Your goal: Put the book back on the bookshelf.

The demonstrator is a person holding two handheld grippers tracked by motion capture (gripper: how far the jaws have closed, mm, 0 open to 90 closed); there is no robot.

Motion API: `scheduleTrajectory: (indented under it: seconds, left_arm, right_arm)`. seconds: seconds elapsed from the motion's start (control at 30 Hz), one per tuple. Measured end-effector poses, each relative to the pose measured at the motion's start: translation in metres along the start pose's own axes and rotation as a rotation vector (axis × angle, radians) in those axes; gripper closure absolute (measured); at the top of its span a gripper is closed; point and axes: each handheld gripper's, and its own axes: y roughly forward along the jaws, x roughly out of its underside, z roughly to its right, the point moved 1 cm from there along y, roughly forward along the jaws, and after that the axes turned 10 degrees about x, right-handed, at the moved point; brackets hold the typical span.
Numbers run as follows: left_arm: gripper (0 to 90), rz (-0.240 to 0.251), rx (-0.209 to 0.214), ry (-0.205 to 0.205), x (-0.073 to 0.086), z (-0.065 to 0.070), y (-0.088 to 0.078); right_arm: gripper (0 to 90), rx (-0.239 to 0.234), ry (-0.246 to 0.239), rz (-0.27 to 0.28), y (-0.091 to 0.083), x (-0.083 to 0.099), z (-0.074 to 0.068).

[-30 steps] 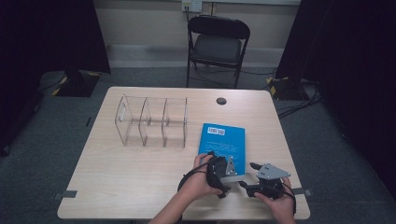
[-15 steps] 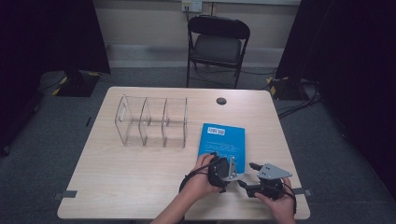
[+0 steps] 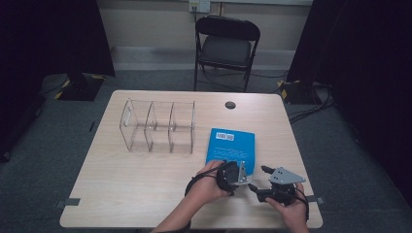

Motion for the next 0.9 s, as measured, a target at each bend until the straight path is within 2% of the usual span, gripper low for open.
scheduleTrajectory:
  seconds: [0.1,0.2,0.33,0.47,0.7,0.9]
  left_arm:
    - [43.6,-0.006,0.002,-0.005,-0.001,0.0,-0.002]
    - [46.4,-0.02,0.001,-0.002,-0.002,0.0,-0.004]
    - [49.4,-0.053,0.008,0.008,-0.004,0.0,-0.01]
    - [53.3,-0.051,0.01,0.018,-0.008,-0.004,-0.028]
    - [57.8,-0.06,0.072,0.004,-0.023,-0.006,-0.063]
    - [59.2,-0.072,0.121,0.025,-0.031,-0.004,-0.082]
  right_arm:
    - [19.1,0.015,0.024,0.004,0.001,0.003,0.005]
    - [19.5,0.011,0.025,-0.002,0.002,0.005,0.006]
    - [19.4,0.007,0.004,-0.006,0.002,0.005,0.005]
    - [17.7,-0.007,-0.013,-0.005,0.005,0.004,0.003]
    - [17.0,-0.002,-0.036,0.023,0.009,-0.004,-0.001]
    - [16.8,-0.017,-0.068,0.077,0.006,-0.013,-0.001]
